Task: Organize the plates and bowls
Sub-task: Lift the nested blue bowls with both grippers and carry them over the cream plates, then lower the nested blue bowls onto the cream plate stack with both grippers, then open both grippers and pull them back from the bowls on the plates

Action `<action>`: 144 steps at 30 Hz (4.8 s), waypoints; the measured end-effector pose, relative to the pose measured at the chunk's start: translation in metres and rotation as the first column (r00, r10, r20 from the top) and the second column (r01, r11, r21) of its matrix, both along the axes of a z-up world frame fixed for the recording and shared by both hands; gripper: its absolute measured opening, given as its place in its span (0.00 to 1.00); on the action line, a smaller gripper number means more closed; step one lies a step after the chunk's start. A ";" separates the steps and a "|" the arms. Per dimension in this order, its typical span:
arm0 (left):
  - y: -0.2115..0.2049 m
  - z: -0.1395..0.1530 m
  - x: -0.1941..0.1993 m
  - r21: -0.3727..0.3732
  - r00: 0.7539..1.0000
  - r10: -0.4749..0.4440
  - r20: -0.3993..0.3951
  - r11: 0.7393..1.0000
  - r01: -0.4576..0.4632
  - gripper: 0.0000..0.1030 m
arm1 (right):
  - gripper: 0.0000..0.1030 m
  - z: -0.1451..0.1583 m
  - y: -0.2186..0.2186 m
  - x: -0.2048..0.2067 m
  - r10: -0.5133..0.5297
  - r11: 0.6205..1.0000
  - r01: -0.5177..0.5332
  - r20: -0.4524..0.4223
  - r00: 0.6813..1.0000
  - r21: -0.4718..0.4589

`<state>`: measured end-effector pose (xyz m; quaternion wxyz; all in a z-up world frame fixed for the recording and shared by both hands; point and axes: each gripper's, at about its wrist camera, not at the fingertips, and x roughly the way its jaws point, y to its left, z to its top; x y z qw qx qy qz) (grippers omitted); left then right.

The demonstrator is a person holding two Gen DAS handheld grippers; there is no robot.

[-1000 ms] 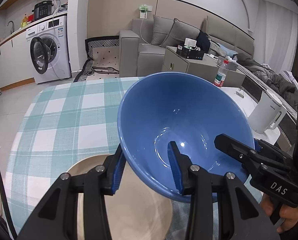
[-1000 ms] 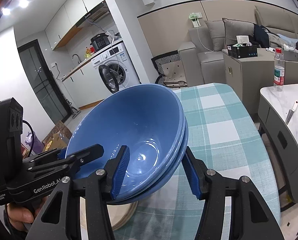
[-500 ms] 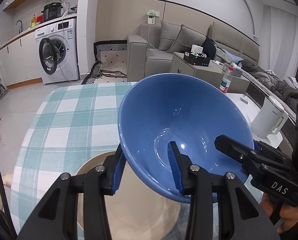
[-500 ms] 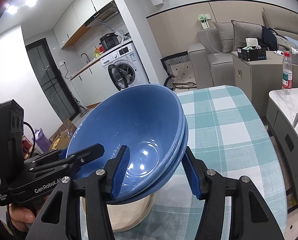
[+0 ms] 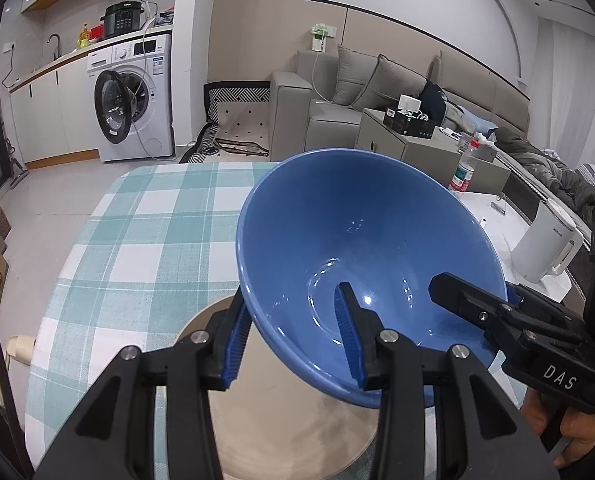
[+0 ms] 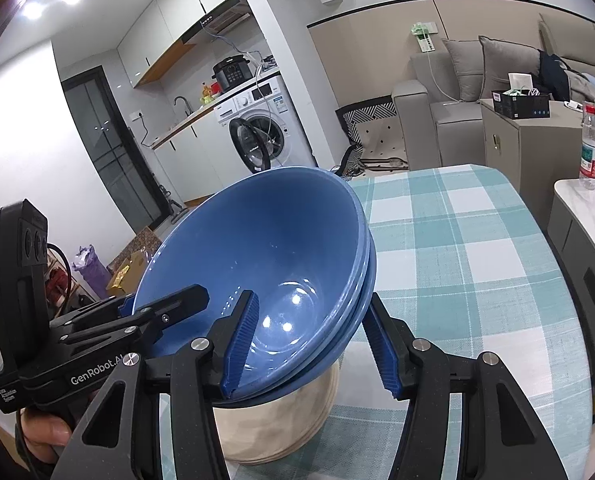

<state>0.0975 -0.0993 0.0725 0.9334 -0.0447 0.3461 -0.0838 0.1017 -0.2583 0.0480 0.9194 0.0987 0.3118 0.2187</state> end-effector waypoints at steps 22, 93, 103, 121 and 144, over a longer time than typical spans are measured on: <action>0.032 -0.023 -0.010 0.001 0.997 0.075 -0.029 0.997 -0.075 0.39 | 0.54 -0.026 0.035 0.007 0.073 0.997 -0.074 -0.042 0.996 -0.018; 0.081 -0.044 -0.026 0.002 0.996 0.090 0.028 0.996 -0.090 0.98 | 0.99 -0.026 0.042 0.001 0.116 0.992 -0.115 0.023 0.993 -0.056; 0.094 -0.038 -0.044 0.051 0.991 0.050 0.125 0.997 -0.056 1.00 | 0.99 -0.023 0.041 -0.030 0.133 0.987 -0.121 0.118 0.984 -0.104; 0.107 -0.054 -0.070 0.051 0.977 0.091 0.195 0.993 -0.103 1.00 | 0.99 -0.045 0.043 -0.069 0.140 0.978 -0.108 0.174 0.975 -0.178; 0.093 -0.071 -0.120 0.042 0.955 0.084 0.286 0.994 -0.100 1.00 | 0.99 -0.063 0.035 -0.123 0.144 0.981 -0.100 0.281 0.949 -0.165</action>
